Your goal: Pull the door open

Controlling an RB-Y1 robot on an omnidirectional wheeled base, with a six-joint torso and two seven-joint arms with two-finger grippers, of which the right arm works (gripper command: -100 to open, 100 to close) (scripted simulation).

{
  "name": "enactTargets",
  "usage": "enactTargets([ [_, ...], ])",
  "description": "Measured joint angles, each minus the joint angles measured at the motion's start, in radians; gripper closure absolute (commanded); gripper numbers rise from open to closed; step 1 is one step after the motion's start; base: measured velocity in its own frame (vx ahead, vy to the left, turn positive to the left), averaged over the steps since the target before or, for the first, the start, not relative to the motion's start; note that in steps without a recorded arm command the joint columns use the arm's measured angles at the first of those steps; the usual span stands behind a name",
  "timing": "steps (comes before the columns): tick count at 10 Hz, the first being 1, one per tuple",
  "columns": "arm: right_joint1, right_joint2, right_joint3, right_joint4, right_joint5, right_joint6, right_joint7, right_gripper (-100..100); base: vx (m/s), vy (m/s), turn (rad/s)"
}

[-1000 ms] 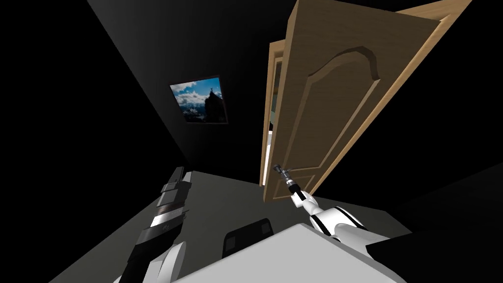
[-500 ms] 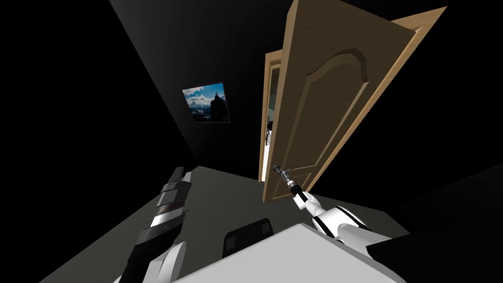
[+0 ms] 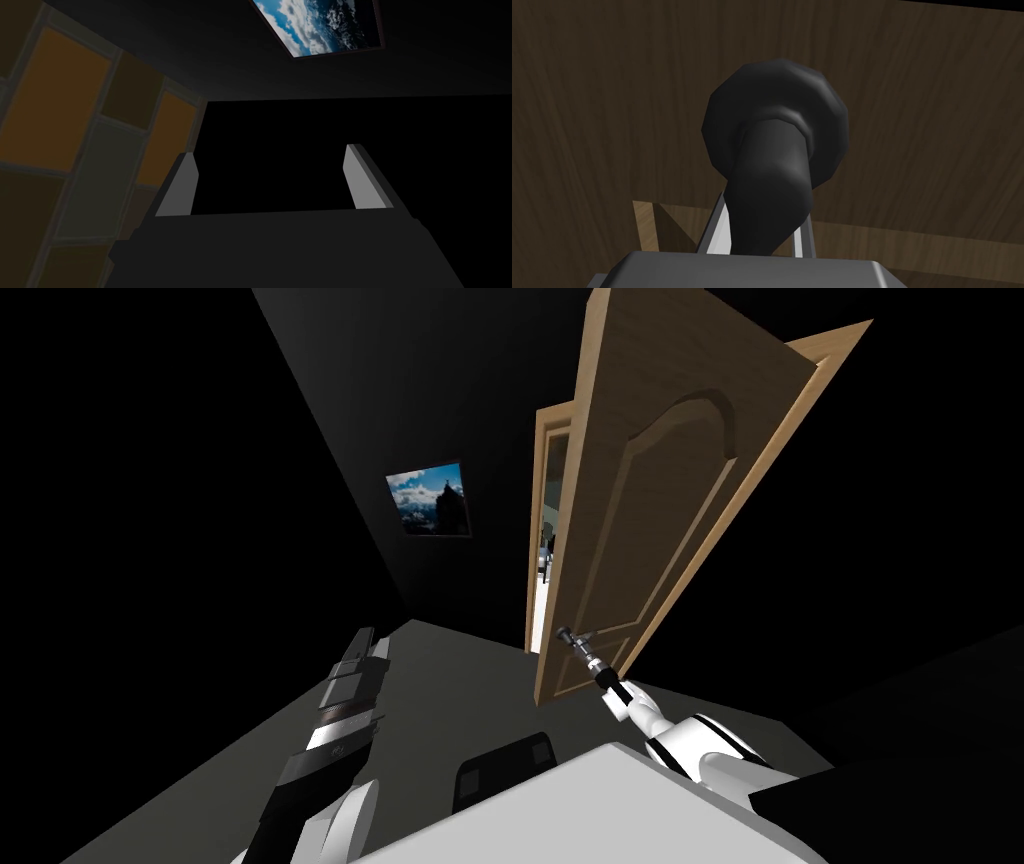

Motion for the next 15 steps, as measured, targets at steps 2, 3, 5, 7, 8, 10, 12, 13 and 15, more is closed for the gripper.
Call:
enactTargets([
  [2,0.02,-0.017,0.019,-0.007,0.013,-0.035,-0.025,100,-0.203,-0.1,0.108],
  [3,0.028,-0.027,0.029,-0.008,0.021,-0.052,-0.039,100,-0.229,-0.12,0.101],
  [5,0.048,-0.044,0.046,-0.014,0.033,-0.086,-0.063,100,-0.15,-0.048,0.034],
  [7,0.063,-0.05,0.05,-0.015,0.035,-0.096,-0.071,100,-0.18,-0.077,0.18],
  [8,0.062,-0.059,0.052,0.006,0.037,-0.122,-0.078,100,-0.211,-0.12,0.185],
  [10,0.084,-0.074,0.06,0.009,0.041,-0.165,-0.091,100,-0.205,-0.116,0.186],
  [12,0.116,-0.091,0.065,-0.01,0.045,-0.19,-0.105,100,-0.165,-0.076,0.086],
  [13,0.113,-0.095,0.069,0.011,0.048,-0.21,-0.11,100,-0.175,-0.091,0.164],
  [15,0.132,-0.109,0.074,0.017,0.05,-0.243,-0.12,100,-0.121,-0.068,0.08],
])
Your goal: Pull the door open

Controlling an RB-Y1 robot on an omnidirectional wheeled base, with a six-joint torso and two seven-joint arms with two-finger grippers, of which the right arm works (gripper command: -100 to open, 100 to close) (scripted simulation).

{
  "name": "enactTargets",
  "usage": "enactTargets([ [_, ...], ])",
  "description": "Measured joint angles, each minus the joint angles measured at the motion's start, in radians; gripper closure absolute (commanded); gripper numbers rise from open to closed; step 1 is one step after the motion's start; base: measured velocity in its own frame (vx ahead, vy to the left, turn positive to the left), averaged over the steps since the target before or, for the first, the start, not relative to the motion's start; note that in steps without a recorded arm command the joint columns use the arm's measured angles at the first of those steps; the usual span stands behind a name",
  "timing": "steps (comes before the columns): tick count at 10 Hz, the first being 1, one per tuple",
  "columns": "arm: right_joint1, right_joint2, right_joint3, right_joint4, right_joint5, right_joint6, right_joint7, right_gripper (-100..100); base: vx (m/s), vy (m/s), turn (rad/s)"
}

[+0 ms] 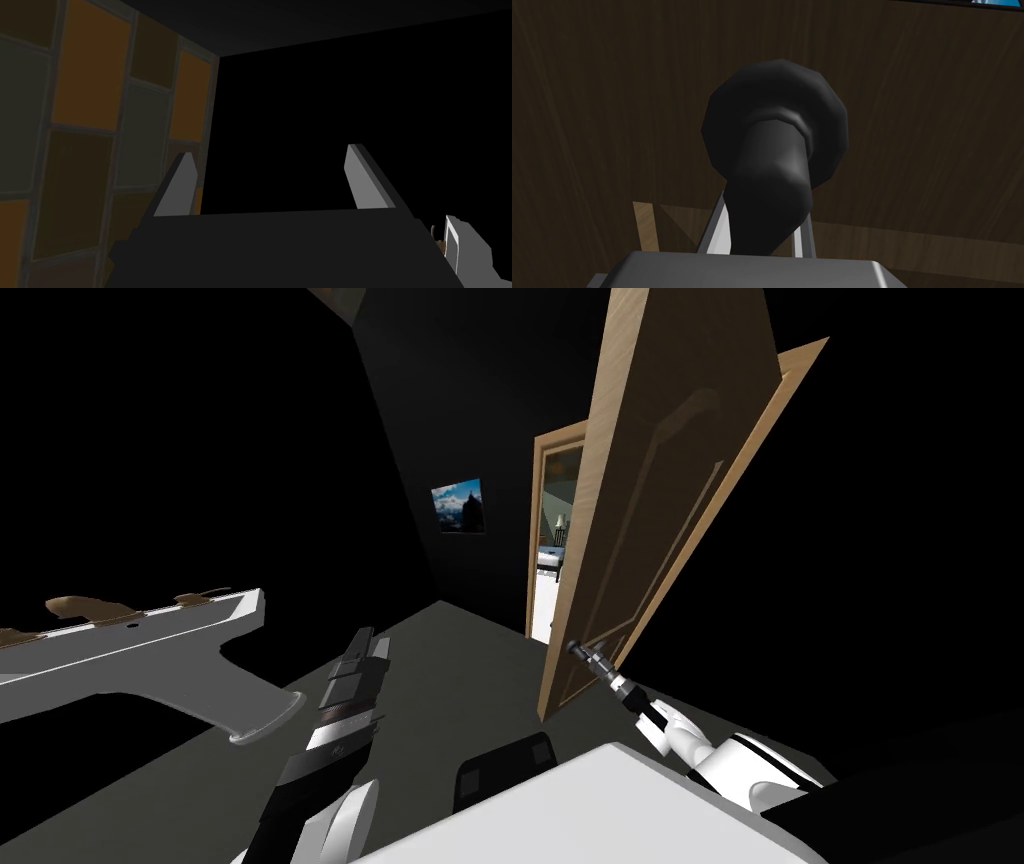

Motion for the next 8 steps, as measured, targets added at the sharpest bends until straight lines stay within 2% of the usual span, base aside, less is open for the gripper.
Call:
enactTargets([
  [4,0.006,-0.004,0.0,0.003,0.001,-0.012,-0.005,100,-0.166,-0.09,0.174],
  [5,-0.003,-0.004,0.002,0.025,0.002,-0.028,-0.005,100,-0.222,-0.118,0.149],
  [8,-0.007,-0.011,0.004,0.052,0.005,-0.057,-0.008,100,-0.217,-0.102,0.174],
])
